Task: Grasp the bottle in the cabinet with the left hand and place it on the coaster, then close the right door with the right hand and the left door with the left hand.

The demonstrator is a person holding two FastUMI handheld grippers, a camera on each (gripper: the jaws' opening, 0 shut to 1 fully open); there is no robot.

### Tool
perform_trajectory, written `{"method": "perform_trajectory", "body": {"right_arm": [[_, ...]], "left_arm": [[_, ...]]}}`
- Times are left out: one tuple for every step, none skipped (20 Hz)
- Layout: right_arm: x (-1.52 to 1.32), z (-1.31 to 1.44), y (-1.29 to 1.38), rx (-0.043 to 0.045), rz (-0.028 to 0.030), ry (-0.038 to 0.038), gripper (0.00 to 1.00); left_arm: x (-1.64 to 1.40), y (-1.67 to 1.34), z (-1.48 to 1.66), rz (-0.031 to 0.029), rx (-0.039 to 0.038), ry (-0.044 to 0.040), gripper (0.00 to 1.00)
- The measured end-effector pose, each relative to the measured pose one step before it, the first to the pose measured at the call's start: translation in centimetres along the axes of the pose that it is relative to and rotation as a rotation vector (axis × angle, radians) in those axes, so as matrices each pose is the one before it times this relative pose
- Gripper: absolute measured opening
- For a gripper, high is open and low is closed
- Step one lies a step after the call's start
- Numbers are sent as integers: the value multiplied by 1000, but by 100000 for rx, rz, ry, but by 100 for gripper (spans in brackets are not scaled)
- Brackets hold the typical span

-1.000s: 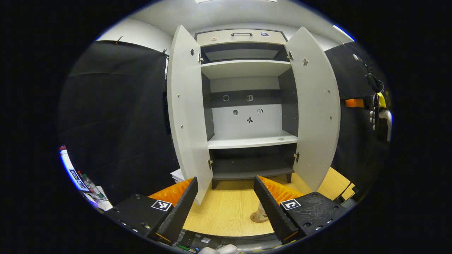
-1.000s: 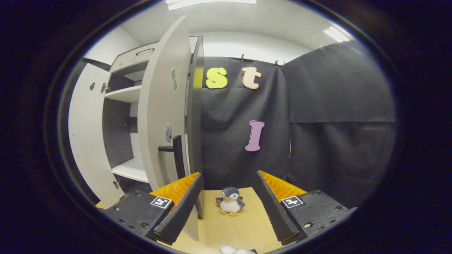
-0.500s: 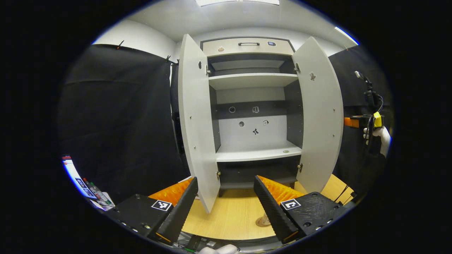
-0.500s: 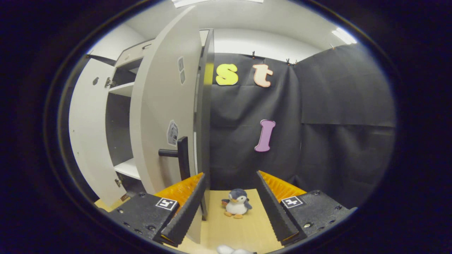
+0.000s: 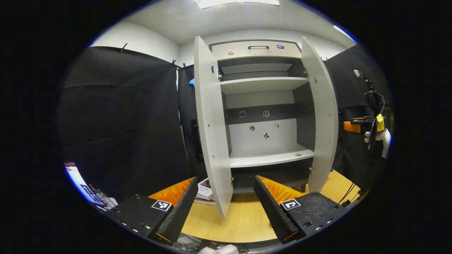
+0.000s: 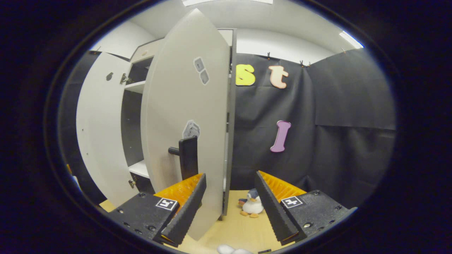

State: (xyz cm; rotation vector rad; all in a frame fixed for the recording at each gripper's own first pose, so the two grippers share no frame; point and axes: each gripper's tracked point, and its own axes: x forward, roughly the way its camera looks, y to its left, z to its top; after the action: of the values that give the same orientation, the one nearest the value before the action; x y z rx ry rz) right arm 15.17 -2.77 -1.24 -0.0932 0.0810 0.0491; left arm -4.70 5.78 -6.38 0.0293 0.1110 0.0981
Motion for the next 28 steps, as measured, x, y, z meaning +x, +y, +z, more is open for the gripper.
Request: {"method": "perform_trajectory", "body": {"right_arm": [[501, 88, 1144, -570, 1012, -445, 92], [466, 29, 1017, -484, 692, -125, 92], [302, 169, 842, 293, 1259, -1160, 87], [278, 46, 1057, 402, 1643, 134, 91], [-107, -89, 326, 53, -65, 139, 96], [-210, 211, 44, 185, -571, -780, 99], [-297, 292, -211, 343, -1458, -1243, 99], [-352, 115, -190, 420, -1251, -164, 99], [-479, -317, -125, 1083, -757, 584, 99], [-634, -384, 98, 1449, 135, 1329, 99], [-786, -465, 73, 1837, -154, 961, 99], [-849, -523, 54, 1580, -258, 657, 99], [-837, -590, -50, 1124, -1114, 528, 99], [-842, -633, 6, 779, -722, 563, 99], [-852, -806, 149, 777, -672, 863, 99], [-857, -823, 147, 737, -627, 1030, 99], [-781, -906, 288, 711, -90, 1112, 99], [-786, -808, 190, 590, -546, 1156, 99], [-747, -914, 190, 355, -514, 1243, 99], [-781, -741, 201, 362, -484, 1225, 99], [-664, -859, 98, 476, -744, 1367, 99], [-601, -666, 169, 686, -623, 1014, 99], [-661, -594, 195, 828, -551, 916, 99], [-648, -568, 234, 672, -211, 700, 99], [-552, -491, 221, 484, -344, 512, 99], [-383, -364, 167, 60, -185, 521, 99], [-430, -391, 29, -84, -555, 502, 99], [-325, -304, 32, 21, -334, 608, 99]], "left_arm": [[-6, 538, -60, 593, -255, 154, 96], [71, 524, -151, 590, -109, 329, 96], [51, 469, -350, 623, 0, 335, 95], [97, 340, -165, 129, 153, 264, 96], [212, 462, -101, 403, 220, 169, 96], [149, 442, -134, 273, 332, -64, 96], [170, 483, 84, 150, 306, -465, 96], [296, 469, -180, 330, 277, 133, 96], [335, 476, -161, -191, -112, 583, 96], [450, 556, -156, -103, -400, 392, 96], [713, 844, -4, 125, -271, 130, 96], [440, 955, 99, 537, -336, -151, 96], [580, 929, 60, 607, -422, -338, 96], [642, 945, 346, 569, -116, -260, 96], [889, 1103, 248, 851, 167, -721, 96], [1010, 1102, 226, 965, 225, -644, 96], [1153, 916, 369, 310, 11, -1132, 96], [1240, 850, 399, -21, 250, -1510, 96], [1160, 716, 329, 74, 395, -637, 96], [1298, 668, 472, 274, 526, -1756, 96], [1344, 492, 196, -138, 317, -762, 96], [1283, 243, 284, 129, 357, -310, 96], [1335, 290, 261, -503, 510, -815, 96], [1015, -74, 60, -900, 602, 391, 96], [849, -175, 56, -1017, 440, -379, 96], [735, -178, 53, -686, 110, -586, 96], [461, -205, -129, -863, 214, 208, 96], [338, -366, -249, -1181, -184, 313, 96]]}}
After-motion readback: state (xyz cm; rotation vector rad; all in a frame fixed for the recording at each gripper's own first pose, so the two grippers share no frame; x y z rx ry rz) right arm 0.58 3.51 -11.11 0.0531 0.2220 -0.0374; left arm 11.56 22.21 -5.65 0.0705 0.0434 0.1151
